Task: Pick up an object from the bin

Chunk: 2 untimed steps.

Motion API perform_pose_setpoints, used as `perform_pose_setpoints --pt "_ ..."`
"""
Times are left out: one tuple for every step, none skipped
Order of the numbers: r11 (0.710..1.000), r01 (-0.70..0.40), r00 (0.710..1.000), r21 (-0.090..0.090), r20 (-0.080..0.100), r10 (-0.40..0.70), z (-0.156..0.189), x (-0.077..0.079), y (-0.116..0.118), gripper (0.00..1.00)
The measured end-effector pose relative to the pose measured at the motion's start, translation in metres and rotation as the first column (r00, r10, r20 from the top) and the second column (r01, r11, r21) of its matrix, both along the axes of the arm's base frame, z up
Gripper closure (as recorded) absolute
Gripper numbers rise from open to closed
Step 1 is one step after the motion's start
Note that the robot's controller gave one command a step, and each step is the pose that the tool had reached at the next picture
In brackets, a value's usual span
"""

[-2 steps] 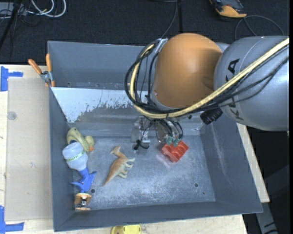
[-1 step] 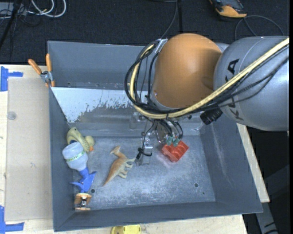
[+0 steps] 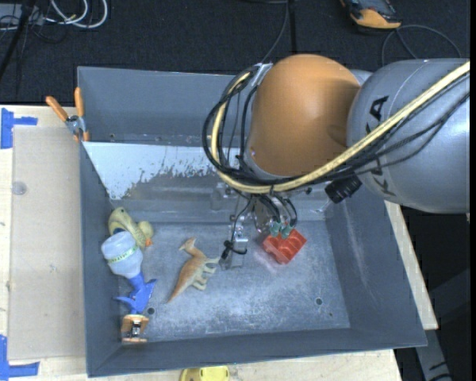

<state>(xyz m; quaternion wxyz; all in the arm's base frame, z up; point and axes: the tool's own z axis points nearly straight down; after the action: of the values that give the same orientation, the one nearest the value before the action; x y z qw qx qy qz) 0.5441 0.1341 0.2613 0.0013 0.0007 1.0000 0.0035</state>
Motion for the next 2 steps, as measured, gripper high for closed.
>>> perform_pose_setpoints --pt "0.998 -0.055 0.998 0.0 0.006 0.055 -0.026 0.002 0.006 0.0" --pt "0.975 -0.223 0.975 -0.001 0.002 0.223 -0.069 0.001 0.008 0.0"
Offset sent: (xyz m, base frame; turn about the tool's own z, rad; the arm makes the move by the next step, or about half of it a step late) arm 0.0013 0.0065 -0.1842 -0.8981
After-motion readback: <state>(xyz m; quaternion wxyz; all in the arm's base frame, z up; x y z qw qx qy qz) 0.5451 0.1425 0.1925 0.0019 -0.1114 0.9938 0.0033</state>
